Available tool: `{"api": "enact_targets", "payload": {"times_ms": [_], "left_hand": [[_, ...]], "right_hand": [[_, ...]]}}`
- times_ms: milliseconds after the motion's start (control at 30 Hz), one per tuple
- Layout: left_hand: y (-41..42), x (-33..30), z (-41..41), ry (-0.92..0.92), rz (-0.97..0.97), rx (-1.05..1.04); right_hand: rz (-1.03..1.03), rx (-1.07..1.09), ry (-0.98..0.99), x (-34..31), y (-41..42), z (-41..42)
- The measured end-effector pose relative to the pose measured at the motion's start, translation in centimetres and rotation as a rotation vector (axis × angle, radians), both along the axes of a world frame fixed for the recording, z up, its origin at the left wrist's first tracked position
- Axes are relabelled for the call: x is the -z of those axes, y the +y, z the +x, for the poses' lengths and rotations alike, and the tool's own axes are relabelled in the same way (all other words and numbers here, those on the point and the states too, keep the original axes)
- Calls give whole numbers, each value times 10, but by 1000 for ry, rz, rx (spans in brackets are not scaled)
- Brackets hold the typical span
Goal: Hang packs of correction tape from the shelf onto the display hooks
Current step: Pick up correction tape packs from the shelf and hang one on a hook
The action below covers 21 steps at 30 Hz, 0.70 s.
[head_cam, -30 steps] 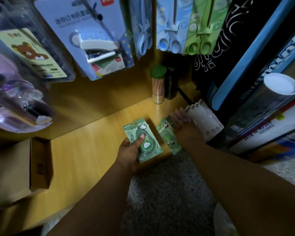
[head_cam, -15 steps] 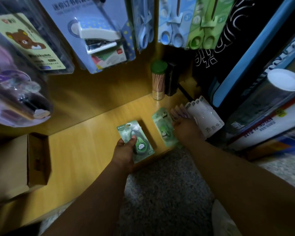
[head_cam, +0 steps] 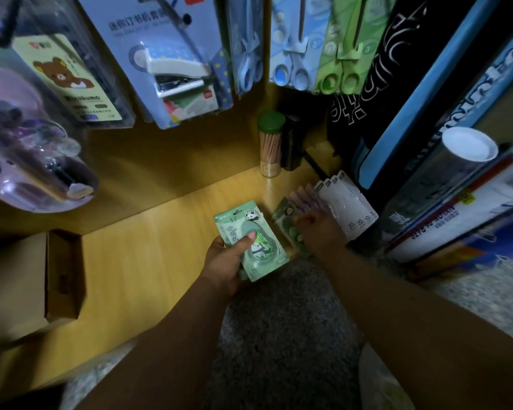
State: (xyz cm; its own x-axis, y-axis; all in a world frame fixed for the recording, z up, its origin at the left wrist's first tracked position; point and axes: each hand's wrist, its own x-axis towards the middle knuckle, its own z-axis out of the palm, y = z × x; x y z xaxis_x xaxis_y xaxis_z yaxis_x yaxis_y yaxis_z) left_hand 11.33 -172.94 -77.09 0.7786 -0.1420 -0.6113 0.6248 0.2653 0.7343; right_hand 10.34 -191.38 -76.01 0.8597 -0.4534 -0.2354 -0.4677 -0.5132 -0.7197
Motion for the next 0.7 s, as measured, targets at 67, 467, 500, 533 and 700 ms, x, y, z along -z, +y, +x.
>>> {"api": "enact_targets", "payload": {"times_ms": [67,467,500,533,700], "left_hand": [[3,4,0,0,-5,5],[6,22,3,35,25,66],[6,23,3,38,28,67],[6,23,3,42,29,70],[8,22,2,66,51,57]], "right_hand": [[-121,39,25,7,-13,3],[-587,-13,275,42,-25,25],[-583,-19,291,41,-26,26],[-586,-34,306,42,-26,27],[-519,-79,293,40,-21,24]]}}
